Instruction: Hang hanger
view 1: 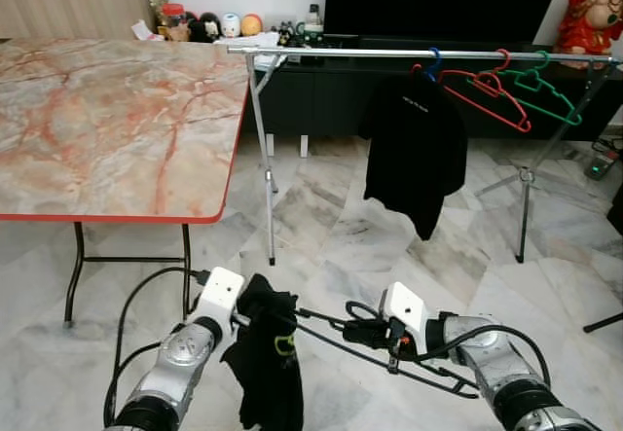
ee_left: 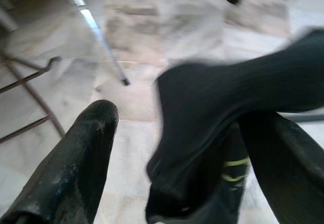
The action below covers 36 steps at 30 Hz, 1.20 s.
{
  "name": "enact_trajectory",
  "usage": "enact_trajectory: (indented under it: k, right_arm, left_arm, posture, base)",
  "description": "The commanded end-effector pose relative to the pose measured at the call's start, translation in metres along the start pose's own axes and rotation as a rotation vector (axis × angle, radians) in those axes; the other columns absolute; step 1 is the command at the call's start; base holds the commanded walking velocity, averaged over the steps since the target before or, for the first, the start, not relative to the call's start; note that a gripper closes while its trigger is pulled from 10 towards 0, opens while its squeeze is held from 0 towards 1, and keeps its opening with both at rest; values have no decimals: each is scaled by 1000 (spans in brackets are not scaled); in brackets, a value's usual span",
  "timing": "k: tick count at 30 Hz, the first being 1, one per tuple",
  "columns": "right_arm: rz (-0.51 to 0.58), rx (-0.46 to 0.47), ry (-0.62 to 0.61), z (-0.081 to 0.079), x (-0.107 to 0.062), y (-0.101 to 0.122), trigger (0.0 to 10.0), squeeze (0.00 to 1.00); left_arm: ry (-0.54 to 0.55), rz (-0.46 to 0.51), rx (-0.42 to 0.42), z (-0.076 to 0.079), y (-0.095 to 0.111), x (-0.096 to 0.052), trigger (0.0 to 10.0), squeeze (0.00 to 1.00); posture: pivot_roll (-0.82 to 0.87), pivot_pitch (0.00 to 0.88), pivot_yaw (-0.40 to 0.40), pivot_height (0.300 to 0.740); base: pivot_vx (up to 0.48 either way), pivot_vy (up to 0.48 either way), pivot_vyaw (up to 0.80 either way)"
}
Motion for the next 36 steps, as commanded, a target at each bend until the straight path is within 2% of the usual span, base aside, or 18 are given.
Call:
enact_trajectory:
  k: [1, 8, 11, 13, 17, 24, 25, 27, 30, 31, 33, 35, 36]
  right_arm:
    - [27, -27, -5, 6, -1, 11, 0, 0]
    - [37, -37, -12, 11, -2, 18, 0, 0]
    - [44, -48, -2, 11, -3, 22, 0, 0]
    - [44, -50, 5, 11, -3, 22, 0, 0]
    - [41, -48, 12, 9, -2, 20, 0, 0]
    - [44, -43, 21, 8, -1, 21, 0, 0]
    - [47, -42, 26, 8, -1, 21, 0, 0]
    - [48, -41, 28, 7, -1, 21, 0, 0]
    - [47, -42, 36, 7, -1, 21, 0, 0]
    - [47, -42, 37, 7, -1, 21, 0, 0]
    - [47, -41, 36, 7, -1, 21, 0, 0]
    - [47, -40, 37, 7, -1, 21, 0, 0]
    - [47, -40, 37, 7, -1, 21, 0, 0]
  left_arm:
    - [-77, -16, 84, 11, -5, -2, 10000, 0]
    - [-85, -45, 171, 9, -13, -5, 10000, 0]
    - [5, -39, 216, -4, -11, -6, 10000, 0]
    - [79, -17, 217, -14, -6, -7, 10000, 0]
    - [135, 12, 210, -22, -1, -7, 10000, 0]
    - [72, 15, 207, -11, -2, -5, 10000, 0]
    - [53, 20, 206, -6, -2, -4, 4549, 0]
    - [18, 22, 197, 0, -2, -3, 4431, 0]
    - [-63, -4, 228, 11, -7, -3, 4980, 0]
    - [-83, -21, 251, 13, -10, -3, 5451, 0]
    - [-92, -31, 253, 14, -12, -3, 5490, 0]
    - [-81, -24, 245, 13, -11, -3, 3255, 0]
    - [-75, -21, 244, 12, -11, -3, 3255, 0]
  posture:
    - [37, 46, -41, 740]
    - [34, 54, -47, 740]
    - [34, 58, -51, 740]
    - [34, 58, -51, 740]
    - [38, 62, -54, 740]
    - [35, 64, -52, 740]
    - [35, 65, -52, 740]
    - [35, 65, -52, 740]
    - [35, 66, -52, 740]
    - [36, 66, -52, 740]
    - [36, 66, -52, 740]
    - [33, 66, -50, 740]
    - [34, 66, -50, 740]
  base:
    - [0, 0, 0]
    - [0, 0, 0]
    - [0, 0, 0]
    - [0, 0, 0]
    - [0, 0, 0]
    - [0, 0, 0]
    - [0, 0, 0]
    - [0, 0, 0]
    - [0, 0, 0]
    - [0, 0, 0]
    - [0, 0, 0]
    - [0, 0, 0]
    - [0, 0, 0]
Point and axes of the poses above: a point about 5 cm out from each wrist's last joint towards the gripper, its own x axis pointing out of the wrist towards the gripper, its own y axis along the axis of the wrist's last joint, z = x × y, the point moved 2 cm from there along x, pointing out of the wrist towards the gripper, and after that the axes turned 2 degrees about -x, right-handed, at the moved point
